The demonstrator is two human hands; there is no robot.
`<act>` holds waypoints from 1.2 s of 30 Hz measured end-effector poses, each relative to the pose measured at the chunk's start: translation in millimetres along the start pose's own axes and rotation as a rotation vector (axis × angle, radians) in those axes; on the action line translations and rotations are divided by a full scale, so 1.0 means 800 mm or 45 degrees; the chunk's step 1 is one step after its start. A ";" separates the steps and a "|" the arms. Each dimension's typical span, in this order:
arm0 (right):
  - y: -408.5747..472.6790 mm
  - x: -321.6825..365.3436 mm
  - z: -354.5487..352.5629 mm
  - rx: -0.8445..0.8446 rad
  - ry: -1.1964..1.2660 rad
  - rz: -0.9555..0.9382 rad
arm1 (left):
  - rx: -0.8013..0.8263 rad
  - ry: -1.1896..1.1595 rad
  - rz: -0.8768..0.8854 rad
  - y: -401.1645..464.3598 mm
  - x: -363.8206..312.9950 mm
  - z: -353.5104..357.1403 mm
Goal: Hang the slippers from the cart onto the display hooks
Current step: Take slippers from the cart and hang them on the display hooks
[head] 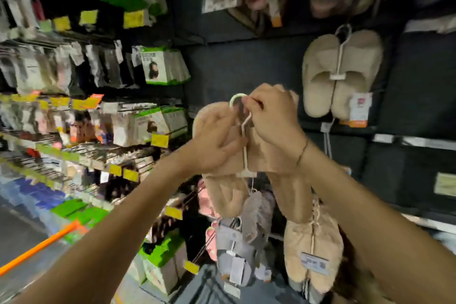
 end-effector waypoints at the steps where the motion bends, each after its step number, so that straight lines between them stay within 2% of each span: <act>1: 0.008 -0.015 -0.015 -0.044 0.008 0.034 | -0.021 -0.029 0.128 0.018 -0.011 0.014; 3: 0.027 -0.042 -0.054 -0.120 0.020 0.119 | -0.146 -0.168 0.295 0.054 -0.041 0.036; 4: 0.037 -0.054 -0.073 -0.156 -0.011 0.141 | -0.226 -0.303 0.305 0.071 -0.057 0.044; 7: 0.069 -0.089 -0.121 -0.224 -0.231 0.164 | -0.377 -0.684 0.174 0.122 -0.111 0.061; 12: 0.129 -0.147 -0.151 -0.265 -0.334 0.316 | -0.628 -0.724 0.060 0.233 -0.144 0.104; 18: 0.188 -0.193 -0.139 -0.460 -0.081 0.120 | -0.809 -0.887 -0.029 0.329 -0.151 0.112; 20: 0.200 -0.201 -0.134 -0.541 0.008 0.016 | -0.925 -0.896 0.025 0.346 -0.152 0.111; 24: 0.215 -0.211 -0.124 -0.665 -0.037 -0.137 | -1.159 -0.828 0.217 0.366 -0.150 0.114; 31: 0.215 -0.212 -0.121 -0.739 -0.038 -0.279 | -1.229 -0.861 0.390 0.368 -0.152 0.121; 34: 0.216 -0.203 -0.122 -0.683 -0.073 -0.274 | -1.187 -0.941 0.362 0.372 -0.151 0.121; 36: 0.222 -0.202 -0.123 -0.625 -0.080 -0.220 | -1.130 -0.947 0.255 0.379 -0.149 0.121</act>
Point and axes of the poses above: each hand's wrist, its own y-axis towards the middle knuckle, its own z-axis out of the palm, x = y × z, the point moved 2 cm from there along y, towards the middle knuckle, and after that the axes turned 14 degrees about -x, right-handed, at the moved point
